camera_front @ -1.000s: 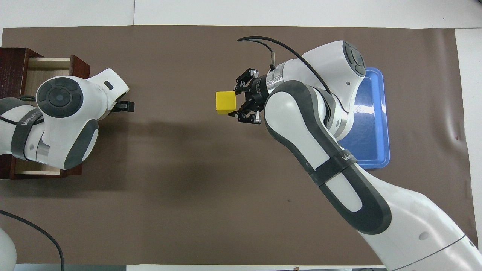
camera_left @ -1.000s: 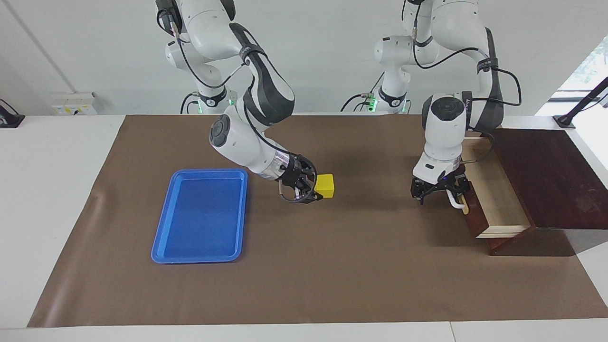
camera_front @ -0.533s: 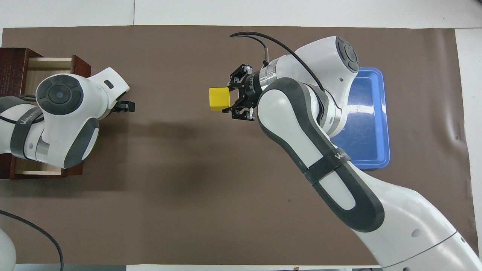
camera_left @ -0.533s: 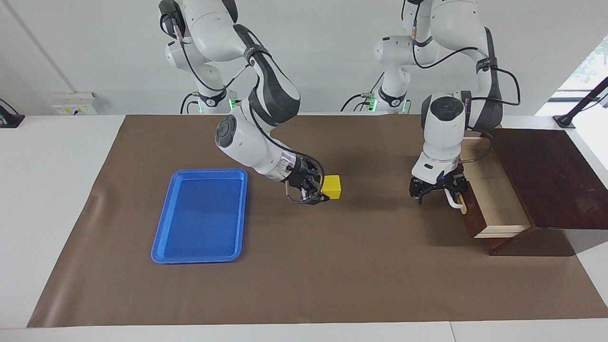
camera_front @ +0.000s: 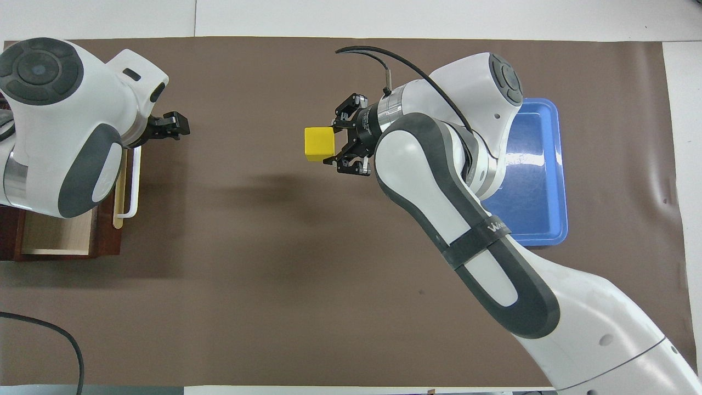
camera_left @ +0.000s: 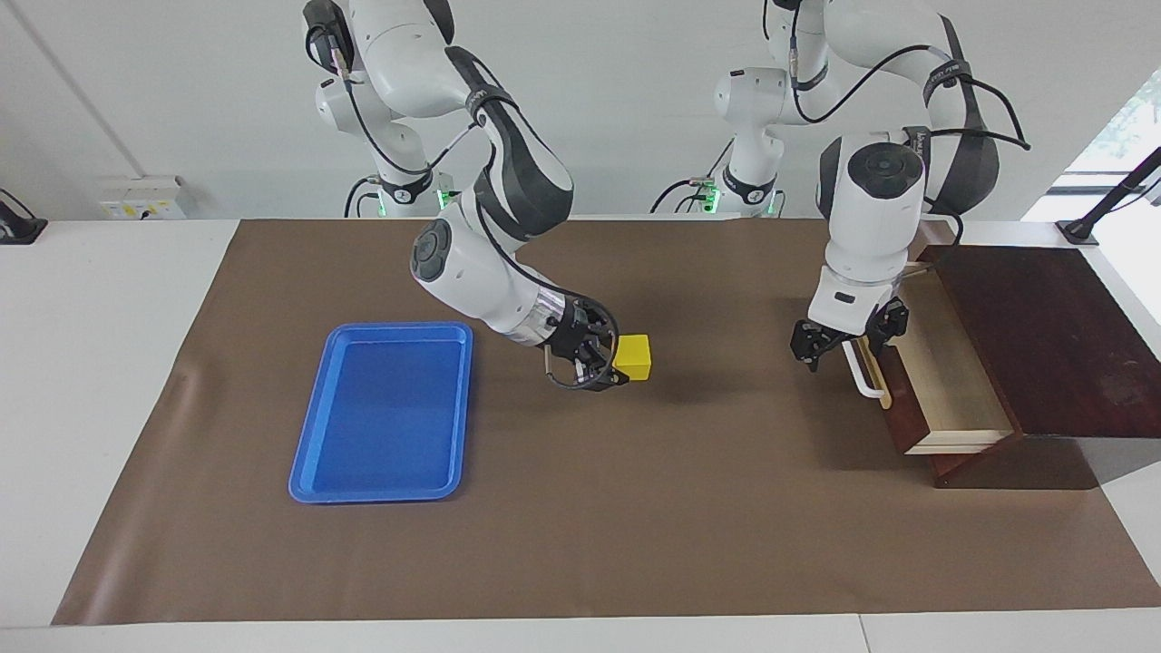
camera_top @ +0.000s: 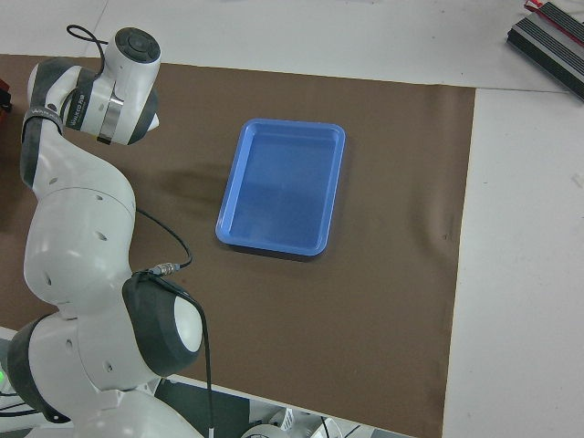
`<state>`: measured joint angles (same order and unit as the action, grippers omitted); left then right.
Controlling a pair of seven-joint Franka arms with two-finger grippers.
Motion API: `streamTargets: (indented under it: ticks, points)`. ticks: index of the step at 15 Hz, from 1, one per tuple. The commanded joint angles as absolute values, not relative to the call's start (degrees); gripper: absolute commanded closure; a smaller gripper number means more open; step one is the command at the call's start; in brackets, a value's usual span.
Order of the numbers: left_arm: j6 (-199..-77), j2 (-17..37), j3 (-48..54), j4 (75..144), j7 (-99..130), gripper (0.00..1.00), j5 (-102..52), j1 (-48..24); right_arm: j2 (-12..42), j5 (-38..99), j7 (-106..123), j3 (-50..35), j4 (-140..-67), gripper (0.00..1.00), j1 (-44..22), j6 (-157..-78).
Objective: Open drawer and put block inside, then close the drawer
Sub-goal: 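Reach the left gripper toward the block held by the right gripper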
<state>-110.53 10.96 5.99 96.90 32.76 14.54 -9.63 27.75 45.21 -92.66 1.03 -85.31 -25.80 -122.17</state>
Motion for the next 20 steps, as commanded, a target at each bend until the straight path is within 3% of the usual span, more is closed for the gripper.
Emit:
streamTargets:
  ticks: [1,4,10,16,20]
  points:
    - [-105.22,14.67,5.36,89.84,50.74,0.0,11.09,-13.7,28.74,44.82,-94.57,0.97,-83.41,1.0,-25.66,-121.29]
    - [-101.51,17.66,5.27,82.98,71.46,0.0,5.12,-15.81,28.74,44.91,-94.57,0.97,-83.41,1.0,-25.66,-121.29]
    - [-102.13,20.91,5.27,76.83,109.29,0.0,1.23,-20.38,28.74,45.0,-95.36,0.97,-83.41,1.0,-25.66,-121.55]
    - [-102.57,26.45,4.22,72.25,117.86,0.0,0.44,-28.81,28.65,45.0,-96.06,0.97,-83.41,1.0,-25.75,-121.64]
    - [-101.43,26.28,3.08,72.42,118.83,0.0,0.44,-30.06,28.65,45.0,-96.15,0.97,-83.41,1.0,-25.66,-121.55]
